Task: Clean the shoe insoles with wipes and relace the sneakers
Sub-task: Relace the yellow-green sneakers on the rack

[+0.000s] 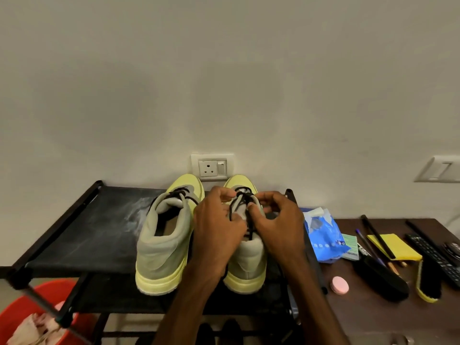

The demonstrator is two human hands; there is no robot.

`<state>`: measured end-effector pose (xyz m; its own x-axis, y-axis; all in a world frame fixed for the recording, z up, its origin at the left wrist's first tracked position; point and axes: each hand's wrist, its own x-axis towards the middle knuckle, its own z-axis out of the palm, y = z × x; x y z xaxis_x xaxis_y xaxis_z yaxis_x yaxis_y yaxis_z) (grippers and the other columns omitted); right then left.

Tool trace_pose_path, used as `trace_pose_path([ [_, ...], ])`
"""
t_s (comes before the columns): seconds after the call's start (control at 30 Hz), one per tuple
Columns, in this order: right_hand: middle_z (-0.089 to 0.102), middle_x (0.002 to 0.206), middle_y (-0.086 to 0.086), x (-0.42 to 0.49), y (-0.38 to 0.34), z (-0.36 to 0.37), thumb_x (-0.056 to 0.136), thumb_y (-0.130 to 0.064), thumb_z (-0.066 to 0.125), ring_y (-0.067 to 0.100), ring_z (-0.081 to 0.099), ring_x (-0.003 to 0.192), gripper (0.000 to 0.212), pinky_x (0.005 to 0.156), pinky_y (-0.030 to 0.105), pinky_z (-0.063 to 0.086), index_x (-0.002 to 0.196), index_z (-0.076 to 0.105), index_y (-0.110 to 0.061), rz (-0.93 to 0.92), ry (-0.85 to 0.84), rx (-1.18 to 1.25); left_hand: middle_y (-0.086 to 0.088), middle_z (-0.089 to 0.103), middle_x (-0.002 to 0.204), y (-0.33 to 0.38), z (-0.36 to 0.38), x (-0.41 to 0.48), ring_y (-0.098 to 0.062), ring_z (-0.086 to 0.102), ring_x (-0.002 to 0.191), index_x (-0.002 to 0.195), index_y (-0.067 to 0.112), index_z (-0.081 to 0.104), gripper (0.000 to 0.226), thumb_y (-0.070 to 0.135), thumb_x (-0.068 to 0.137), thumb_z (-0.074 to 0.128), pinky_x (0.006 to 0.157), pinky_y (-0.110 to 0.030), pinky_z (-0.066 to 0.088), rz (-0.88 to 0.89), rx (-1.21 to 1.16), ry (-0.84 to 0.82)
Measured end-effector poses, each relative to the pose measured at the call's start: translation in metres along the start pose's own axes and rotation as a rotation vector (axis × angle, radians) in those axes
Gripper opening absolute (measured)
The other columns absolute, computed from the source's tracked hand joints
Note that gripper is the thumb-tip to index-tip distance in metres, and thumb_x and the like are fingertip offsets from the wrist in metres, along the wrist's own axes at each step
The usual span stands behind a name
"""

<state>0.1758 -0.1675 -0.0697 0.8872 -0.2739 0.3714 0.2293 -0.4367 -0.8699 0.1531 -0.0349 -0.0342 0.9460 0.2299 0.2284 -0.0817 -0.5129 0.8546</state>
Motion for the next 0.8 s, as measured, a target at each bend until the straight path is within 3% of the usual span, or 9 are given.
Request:
trace_pose_path([
  [0.07,0.073,0.09,-0.013,-0.001,0.001,0.003,0.084,-0.022,0.078,0.008,0.068,0.08,0.018,0.072,0.031,0.06,0.102,0.075,-0.023,-0.003,0.029,0.036,0.013,0.065,0.106,0.002,-0.009,0.0,0.001,0.064,0.083,0.115,0.026,0.061,0.041,0.007,0.081,0.075,0.06,-0.005,0.048,-0.027,0.01,-0.02],
  [0.23,0.074,0.087,-0.01,-0.003,0.009,0.003,0.085,-0.023,0.079,0.014,0.068,0.08,0.014,0.07,0.037,0.06,0.098,0.075,-0.026,0.005,0.028,0.149,0.013,0.07,0.104,0.009,-0.023,0.004,-0.002,0.07,0.075,0.114,0.024,0.065,0.042,0.004,0.079,0.077,0.066,-0.014,0.056,-0.042,-0.132,-0.027],
  [0.3,0.074,0.088,-0.009,-0.003,0.011,0.003,0.085,-0.023,0.079,0.015,0.069,0.08,0.014,0.069,0.038,0.06,0.098,0.075,-0.026,0.004,0.022,0.171,0.01,0.073,0.104,0.011,-0.025,0.004,0.0,0.071,0.083,0.113,0.022,0.067,0.04,0.0,0.081,0.076,0.07,-0.015,0.056,-0.056,-0.3,-0.035],
  [0.43,0.075,0.087,-0.007,-0.003,0.01,0.003,0.085,-0.02,0.08,0.014,0.07,0.08,0.015,0.07,0.036,0.061,0.098,0.076,-0.024,-0.002,0.027,0.197,0.003,0.076,0.109,0.018,-0.032,0.008,-0.014,0.073,0.1,0.116,0.015,0.068,0.038,-0.008,0.085,0.07,0.083,-0.026,0.059,-0.086,-0.684,-0.009],
  [0.57,0.075,0.089,-0.008,-0.003,0.01,0.003,0.086,-0.022,0.081,0.014,0.071,0.082,0.015,0.072,0.038,0.062,0.1,0.076,-0.023,0.009,0.014,0.202,-0.002,0.075,0.113,0.021,-0.038,0.01,-0.019,0.071,0.104,0.118,0.012,0.066,0.038,-0.01,0.087,0.066,0.077,-0.022,0.056,-0.171,-0.994,-0.098],
  [0.63,0.076,0.09,-0.008,-0.004,0.01,0.003,0.086,-0.023,0.081,0.014,0.071,0.083,0.015,0.073,0.04,0.062,0.1,0.076,-0.024,0.013,0.013,0.201,0.0,0.075,0.111,0.017,-0.036,0.009,-0.019,0.071,0.104,0.114,0.014,0.069,0.035,-0.009,0.087,0.065,0.082,-0.026,0.058,-0.092,-0.817,-0.085],
  [0.7,0.076,0.092,-0.008,-0.004,0.011,0.003,0.086,-0.025,0.08,0.015,0.071,0.085,0.015,0.074,0.043,0.062,0.101,0.076,-0.025,0.013,0.006,0.204,0.004,0.073,0.108,0.008,-0.033,0.009,-0.014,0.069,0.1,0.107,0.022,0.071,0.041,-0.011,0.083,0.063,0.086,-0.033,0.06,0.082,-0.455,-0.021],
  [0.8,0.076,0.093,-0.008,-0.004,0.011,0.003,0.085,-0.03,0.079,0.016,0.072,0.086,0.016,0.075,0.048,0.061,0.1,0.076,-0.026,0.012,0.002,0.213,0.014,0.062,0.123,0.0,-0.031,0.01,-0.006,0.052,0.12,0.101,0.032,0.07,0.056,-0.013,0.07,0.058,0.095,-0.025,0.049,0.378,0.003,-0.096],
])
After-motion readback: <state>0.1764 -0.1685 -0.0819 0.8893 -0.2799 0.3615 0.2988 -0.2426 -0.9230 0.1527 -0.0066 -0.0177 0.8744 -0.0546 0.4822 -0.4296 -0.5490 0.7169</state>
